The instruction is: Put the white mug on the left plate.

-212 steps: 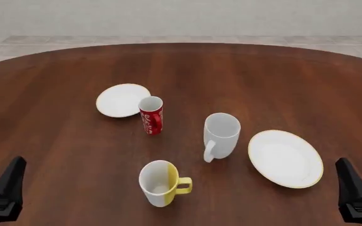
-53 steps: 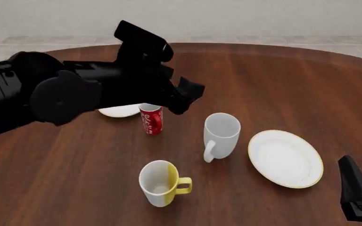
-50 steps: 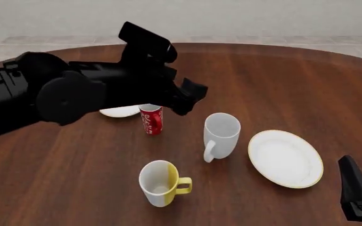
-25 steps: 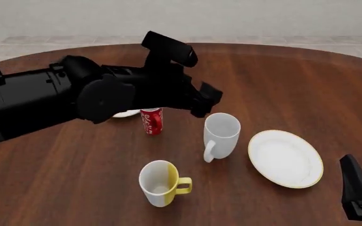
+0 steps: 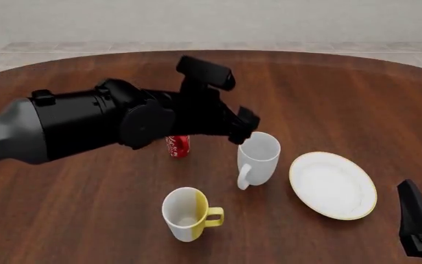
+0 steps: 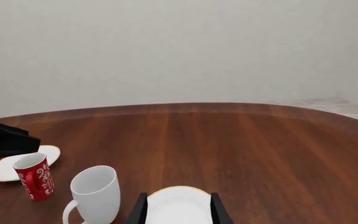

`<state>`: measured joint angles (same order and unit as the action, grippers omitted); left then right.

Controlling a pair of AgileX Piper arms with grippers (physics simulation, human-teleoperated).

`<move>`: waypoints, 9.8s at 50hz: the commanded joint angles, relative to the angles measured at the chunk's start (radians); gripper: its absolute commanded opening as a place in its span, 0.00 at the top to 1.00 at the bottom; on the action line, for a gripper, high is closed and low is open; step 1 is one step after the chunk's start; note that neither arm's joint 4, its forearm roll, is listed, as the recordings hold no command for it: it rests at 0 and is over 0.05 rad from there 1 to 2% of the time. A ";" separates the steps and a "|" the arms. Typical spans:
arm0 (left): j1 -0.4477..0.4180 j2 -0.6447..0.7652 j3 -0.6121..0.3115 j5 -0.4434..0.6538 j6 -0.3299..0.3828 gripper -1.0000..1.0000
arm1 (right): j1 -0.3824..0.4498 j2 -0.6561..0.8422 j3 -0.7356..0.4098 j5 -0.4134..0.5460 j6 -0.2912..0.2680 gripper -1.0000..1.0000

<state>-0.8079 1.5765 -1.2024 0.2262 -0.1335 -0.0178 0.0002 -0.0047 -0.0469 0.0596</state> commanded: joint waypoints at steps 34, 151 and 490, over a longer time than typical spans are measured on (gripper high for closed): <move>-0.004 0.109 0.020 -0.051 -0.089 0.00 | -0.008 0.000 -0.003 -0.005 0.014 0.00; -0.052 0.369 0.063 -0.195 -0.155 0.00 | -0.020 0.000 0.000 -0.010 0.035 0.00; 0.664 0.539 -0.375 0.155 0.179 1.00 | -0.015 0.000 0.000 -0.017 0.021 0.00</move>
<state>-0.1398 2.1207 -1.5816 0.3864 0.0322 -0.0327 0.0001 -0.0051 -0.0641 0.0795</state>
